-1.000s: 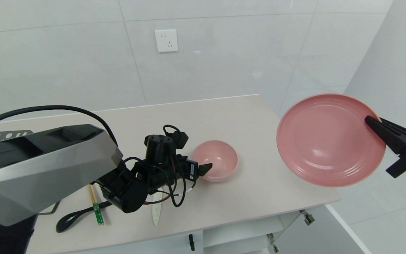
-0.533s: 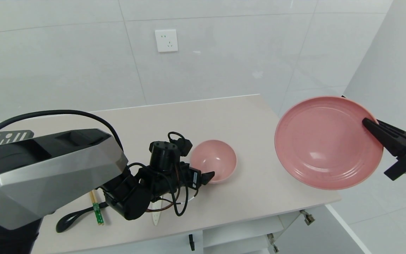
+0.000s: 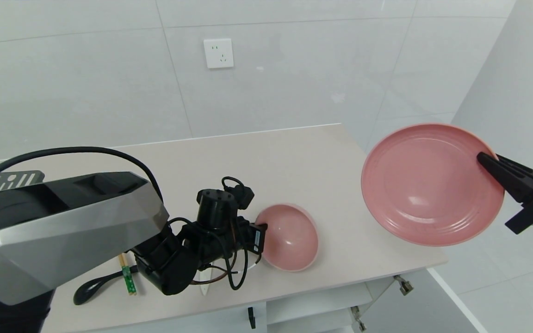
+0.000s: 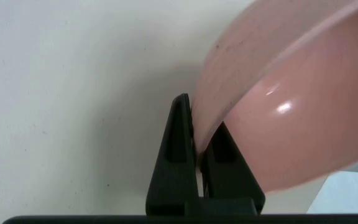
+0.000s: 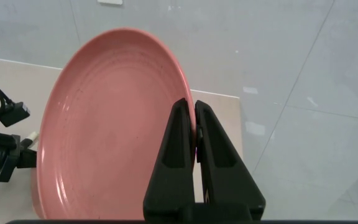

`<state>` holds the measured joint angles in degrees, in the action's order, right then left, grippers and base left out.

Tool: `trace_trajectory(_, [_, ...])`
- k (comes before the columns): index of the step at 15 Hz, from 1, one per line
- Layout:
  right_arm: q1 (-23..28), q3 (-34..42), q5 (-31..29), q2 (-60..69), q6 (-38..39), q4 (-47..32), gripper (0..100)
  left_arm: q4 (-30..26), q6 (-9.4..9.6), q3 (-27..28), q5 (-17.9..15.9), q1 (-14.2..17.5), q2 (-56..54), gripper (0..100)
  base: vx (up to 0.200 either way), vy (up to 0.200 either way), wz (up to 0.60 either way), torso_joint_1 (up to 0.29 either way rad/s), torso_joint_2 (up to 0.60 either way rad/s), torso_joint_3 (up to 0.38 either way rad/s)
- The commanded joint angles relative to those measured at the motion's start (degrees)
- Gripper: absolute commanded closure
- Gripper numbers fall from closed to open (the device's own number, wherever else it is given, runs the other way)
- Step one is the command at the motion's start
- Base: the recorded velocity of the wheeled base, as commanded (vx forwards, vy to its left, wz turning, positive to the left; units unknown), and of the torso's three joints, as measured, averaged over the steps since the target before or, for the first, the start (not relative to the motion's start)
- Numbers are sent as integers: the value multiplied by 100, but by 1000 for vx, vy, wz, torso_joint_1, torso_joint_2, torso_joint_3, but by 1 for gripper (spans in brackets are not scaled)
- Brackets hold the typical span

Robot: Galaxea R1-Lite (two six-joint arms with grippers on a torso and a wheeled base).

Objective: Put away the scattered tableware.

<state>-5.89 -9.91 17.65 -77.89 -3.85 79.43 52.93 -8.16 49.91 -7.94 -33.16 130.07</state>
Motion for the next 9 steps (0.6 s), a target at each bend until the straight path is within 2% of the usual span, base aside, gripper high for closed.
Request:
trace_trajectory(1, [0,-11,1,10,-1,2,100,130,7,-95,11,11,-175,100,0,0,0,0,0,0])
trace_trajectory(4, [0,-11,1,19,-1,2,100,525,86,-227,20,46,-571,100,0,0,0,0,0,0])
trace_trajectory(7, [0,-11,1,19,-1,2,100,631,95,-403,29,99,-1160,100,0,0,0,0,0,0])
trace_trajectory(9, [0,-11,1,19,-1,2,100,631,95,-702,29,99,-1740,100,0,0,0,0,0,0])
